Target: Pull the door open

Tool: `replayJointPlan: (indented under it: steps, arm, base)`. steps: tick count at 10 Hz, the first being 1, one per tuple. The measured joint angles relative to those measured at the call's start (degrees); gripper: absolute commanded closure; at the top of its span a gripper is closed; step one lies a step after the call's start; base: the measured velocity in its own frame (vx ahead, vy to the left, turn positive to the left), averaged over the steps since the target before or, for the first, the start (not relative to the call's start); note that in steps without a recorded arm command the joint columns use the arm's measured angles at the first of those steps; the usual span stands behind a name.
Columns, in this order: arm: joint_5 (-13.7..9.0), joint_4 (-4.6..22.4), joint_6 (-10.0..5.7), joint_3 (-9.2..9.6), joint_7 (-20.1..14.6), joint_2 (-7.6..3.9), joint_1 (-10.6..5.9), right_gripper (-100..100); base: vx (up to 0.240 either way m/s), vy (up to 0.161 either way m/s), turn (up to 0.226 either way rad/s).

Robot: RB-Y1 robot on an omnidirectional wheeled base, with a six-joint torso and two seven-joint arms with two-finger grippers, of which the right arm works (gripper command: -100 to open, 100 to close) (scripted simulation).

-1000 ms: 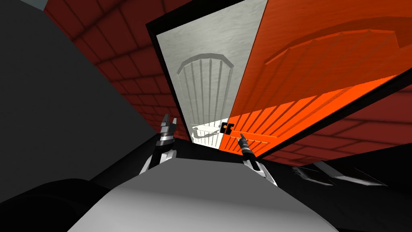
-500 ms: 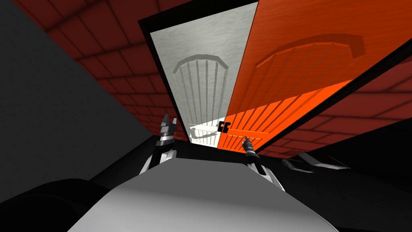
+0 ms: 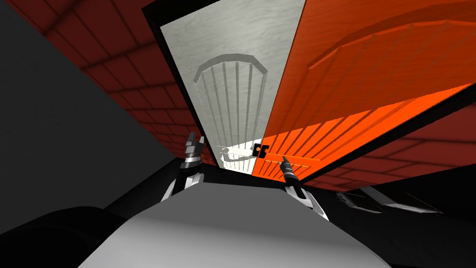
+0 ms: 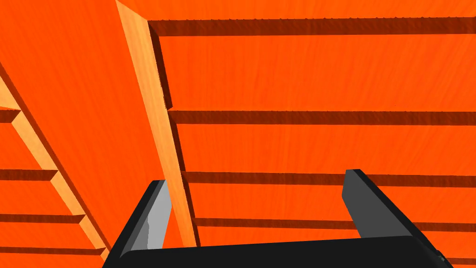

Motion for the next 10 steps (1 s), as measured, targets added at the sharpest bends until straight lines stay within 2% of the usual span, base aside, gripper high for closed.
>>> replayJointPlan:
  steps: [2, 3, 4, 10]
  arm:
    - [0.2, -0.3, -0.49, 1.39, 0.2, 0.86, -1.21, -100]
    - [0.2, -0.4, -0.70, 2.19, -0.1, 0.67, -1.97, -100]
    - [0.2, -0.4, -0.71, 2.30, -0.2, 0.67, -2.11, 100]
    - [0.2, -0.3, -0.72, 2.51, -0.1, 0.85, -1.97, 100]
  base:
    - [0.227, 0.120, 0.168]
    - [0.102, 0.063, 0.027]
    - [-0.012, -0.008, -0.026]
    - [-0.033, -0.020, -0.008]
